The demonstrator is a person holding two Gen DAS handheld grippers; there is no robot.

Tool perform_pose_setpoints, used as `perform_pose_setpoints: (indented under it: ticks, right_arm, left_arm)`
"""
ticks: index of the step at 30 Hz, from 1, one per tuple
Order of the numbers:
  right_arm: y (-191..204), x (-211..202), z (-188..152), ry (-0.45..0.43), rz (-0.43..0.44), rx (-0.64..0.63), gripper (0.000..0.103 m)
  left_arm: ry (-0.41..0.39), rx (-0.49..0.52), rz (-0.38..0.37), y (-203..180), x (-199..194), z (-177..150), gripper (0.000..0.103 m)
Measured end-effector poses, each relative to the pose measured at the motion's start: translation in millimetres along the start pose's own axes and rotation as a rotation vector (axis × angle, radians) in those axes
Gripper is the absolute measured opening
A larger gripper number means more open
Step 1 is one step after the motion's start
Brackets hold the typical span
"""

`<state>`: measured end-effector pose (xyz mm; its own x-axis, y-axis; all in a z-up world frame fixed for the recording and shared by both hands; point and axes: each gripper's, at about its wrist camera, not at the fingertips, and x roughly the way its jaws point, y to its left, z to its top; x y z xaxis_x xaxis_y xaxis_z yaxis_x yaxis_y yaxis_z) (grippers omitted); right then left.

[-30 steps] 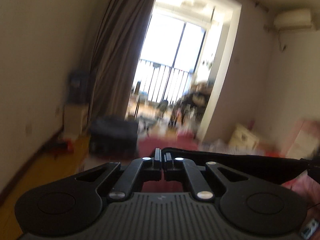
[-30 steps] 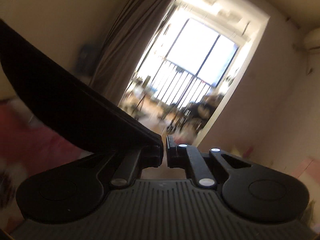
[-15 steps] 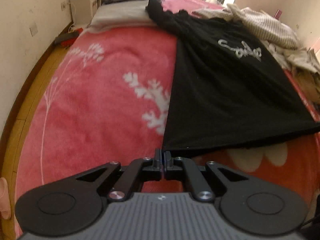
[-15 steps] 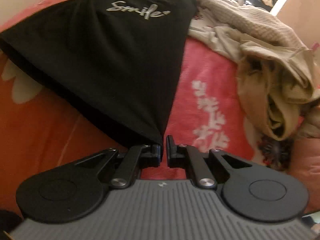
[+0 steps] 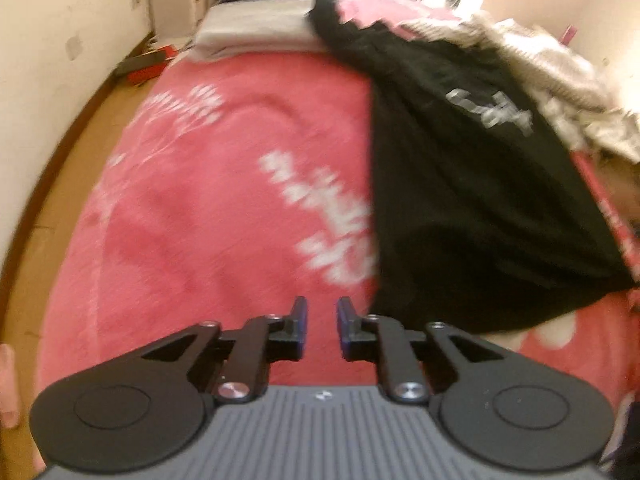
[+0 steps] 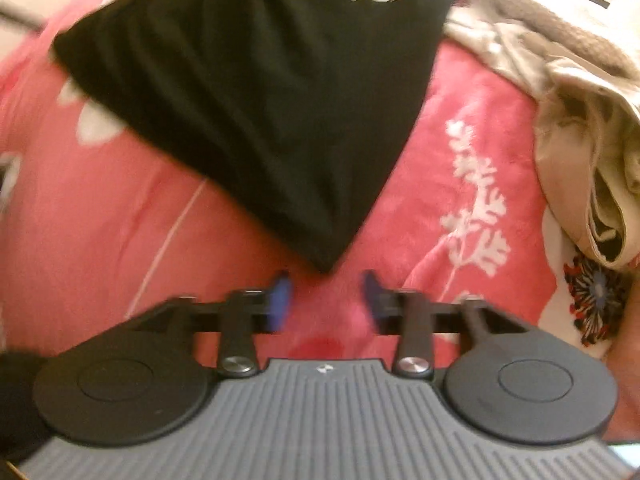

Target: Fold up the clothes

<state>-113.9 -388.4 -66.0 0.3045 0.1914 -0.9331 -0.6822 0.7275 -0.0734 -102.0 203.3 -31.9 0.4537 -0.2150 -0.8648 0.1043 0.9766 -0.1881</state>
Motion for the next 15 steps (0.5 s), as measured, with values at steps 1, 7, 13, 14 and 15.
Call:
perform_pose_setpoints:
  ticks: [1,7,13,14,15]
  right_arm:
    - [1,-4,-1,0.016,0.028,-0.019,0.058]
    - [-18,-36,0,-0.042,0.185,0.139,0.059]
    - [-44,-35,13,-0.194,0.236,0.4,0.058]
    - [-45,-33,17,-0.214,0.244,0.422,0.058]
    - [-45,-31,21,-0.231,0.255,0.433,0.058]
  left_arm:
    - [-0.005,0.008,-0.035,-7,2,4,0.026]
    - [-0.019,0.131,-0.098,-55,32,24,0.031]
    - [-0.035,0.165,-0.202,-87,55,40,0.029]
    - [-0.015,0.181,-0.188,-90,61,40,0.03]
    - [0.006,0.197,-0.175,-93,68,39,0.03]
